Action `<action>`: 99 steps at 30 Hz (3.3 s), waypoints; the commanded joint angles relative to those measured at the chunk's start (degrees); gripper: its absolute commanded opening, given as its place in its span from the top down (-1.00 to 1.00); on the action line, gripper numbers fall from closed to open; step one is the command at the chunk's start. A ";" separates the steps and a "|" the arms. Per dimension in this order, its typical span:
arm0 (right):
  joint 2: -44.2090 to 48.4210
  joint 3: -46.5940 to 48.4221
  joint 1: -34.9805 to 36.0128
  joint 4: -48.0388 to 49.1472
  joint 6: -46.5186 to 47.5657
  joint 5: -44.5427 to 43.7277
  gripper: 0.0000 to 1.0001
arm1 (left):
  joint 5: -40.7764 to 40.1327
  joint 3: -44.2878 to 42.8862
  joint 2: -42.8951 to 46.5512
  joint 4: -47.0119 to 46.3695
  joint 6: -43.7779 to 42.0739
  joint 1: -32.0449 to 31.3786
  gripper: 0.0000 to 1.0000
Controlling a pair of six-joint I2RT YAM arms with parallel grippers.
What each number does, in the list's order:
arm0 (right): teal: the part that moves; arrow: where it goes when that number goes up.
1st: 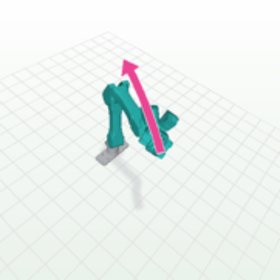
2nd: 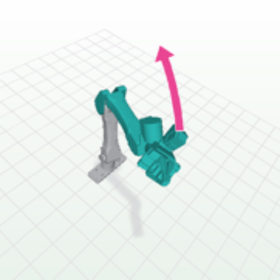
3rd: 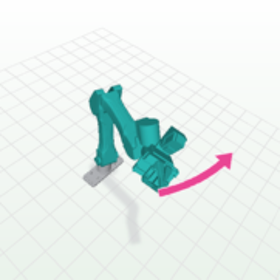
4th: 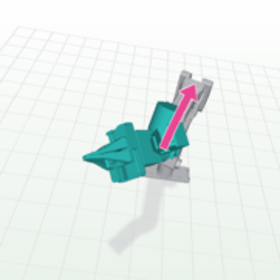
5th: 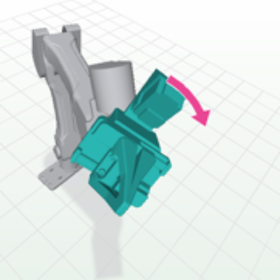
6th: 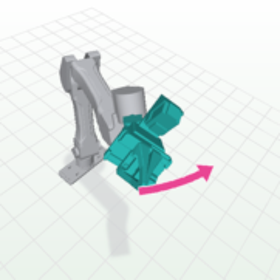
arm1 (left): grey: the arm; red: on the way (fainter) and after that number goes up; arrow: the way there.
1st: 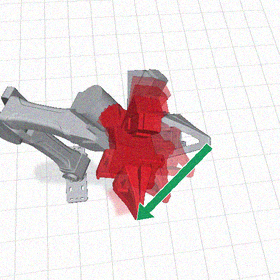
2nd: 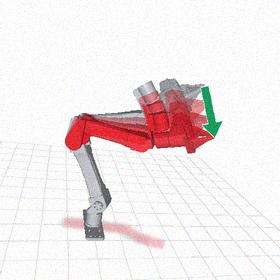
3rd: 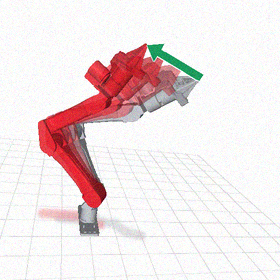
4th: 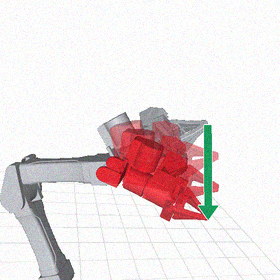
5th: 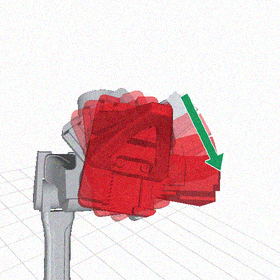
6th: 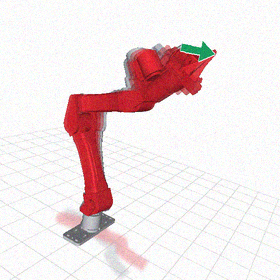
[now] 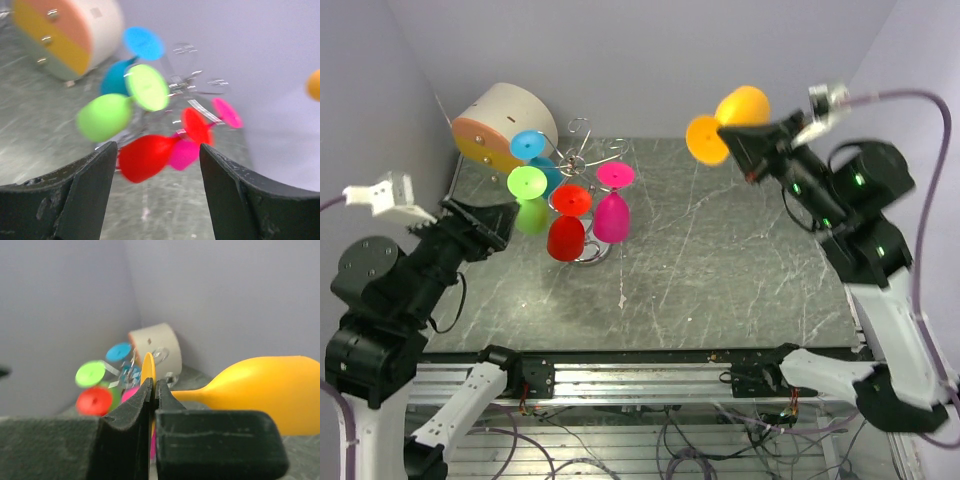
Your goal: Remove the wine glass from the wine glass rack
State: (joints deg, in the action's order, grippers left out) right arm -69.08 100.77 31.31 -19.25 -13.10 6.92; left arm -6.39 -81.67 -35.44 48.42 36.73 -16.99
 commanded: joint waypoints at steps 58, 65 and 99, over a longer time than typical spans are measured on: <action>7.08 -28.77 52.92 20.14 76.83 -26.83 1.00 | 43.19 8.28 -7.99 -4.70 27.18 -0.41 -0.53; 6.85 -34.26 61.63 25.76 80.55 -35.55 1.00 | 44.65 10.93 -5.53 -7.58 33.62 -0.35 -0.49; -1.19 -42.21 62.61 46.50 84.86 -33.37 1.00 | 45.02 19.35 1.15 -14.24 52.56 -0.33 0.28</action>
State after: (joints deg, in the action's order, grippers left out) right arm -70.32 59.02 93.54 23.53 72.01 -27.16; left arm 35.83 -62.39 -34.85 35.22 85.84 -17.08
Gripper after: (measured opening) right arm 0.010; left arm 0.520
